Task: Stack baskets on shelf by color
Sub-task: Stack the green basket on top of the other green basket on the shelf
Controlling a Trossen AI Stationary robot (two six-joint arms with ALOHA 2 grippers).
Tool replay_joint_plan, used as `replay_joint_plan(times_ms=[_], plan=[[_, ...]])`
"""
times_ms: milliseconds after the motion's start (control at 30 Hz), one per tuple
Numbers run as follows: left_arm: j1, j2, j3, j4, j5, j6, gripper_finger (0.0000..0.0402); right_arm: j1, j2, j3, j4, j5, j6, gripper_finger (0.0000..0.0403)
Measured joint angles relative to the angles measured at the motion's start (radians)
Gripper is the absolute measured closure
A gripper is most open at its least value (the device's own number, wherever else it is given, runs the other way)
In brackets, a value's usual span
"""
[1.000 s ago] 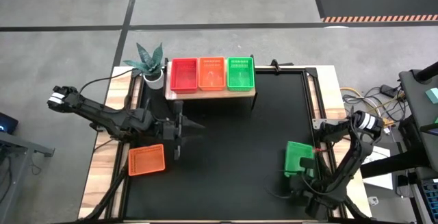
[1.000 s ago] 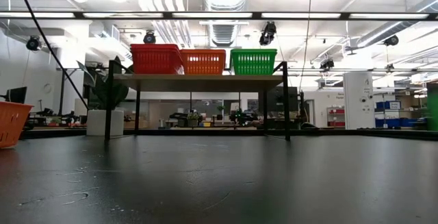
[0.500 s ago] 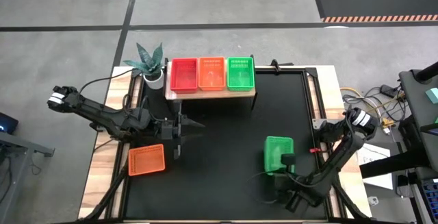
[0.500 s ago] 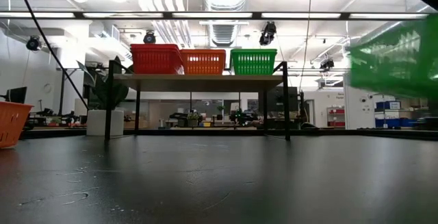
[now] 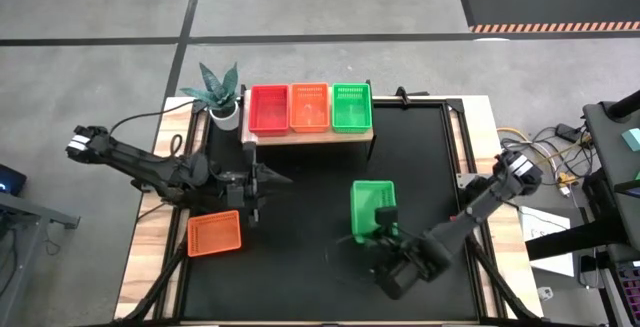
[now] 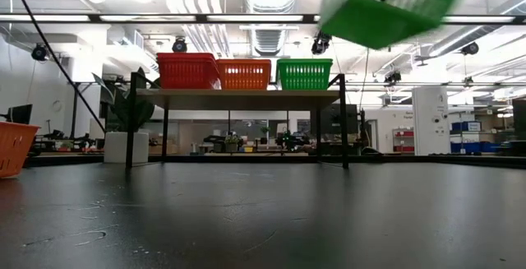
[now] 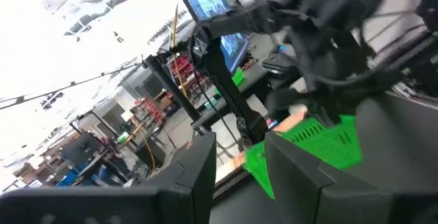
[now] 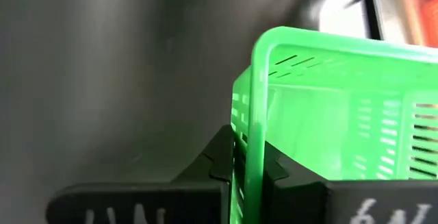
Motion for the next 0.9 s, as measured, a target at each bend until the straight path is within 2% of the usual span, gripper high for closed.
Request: replay_joint_plan(times_ms=[300,567,667,767,900], plan=[[0.000,-0.162,-0.130,-0.029,0.000,-0.031,0.0292,-0.143,-0.001,0.221,-0.048,-0.033,-0.165,0.0394],[0.000,-0.244,-0.179,0.019,-0.004,-0.022,0.0292,-0.367,-0.001,0.423,-0.130,-0.312,-0.259,0.0394],[0.000,-0.273,-0.179,0.012,-0.012,-0.005,0.0292,-0.456,0.007,0.500,-0.202,-0.366,-0.314,0.0394],[0.000,-0.303,-0.179,0.017,-0.049,0.012,0.0292,-0.543,0.020,0.565,-0.271,-0.377,-0.366,0.0394],[0.000,-0.337,-0.183,0.017,-0.091,0.025,0.0292,-0.668,0.030,0.608,-0.322,-0.423,-0.451,0.0394]])
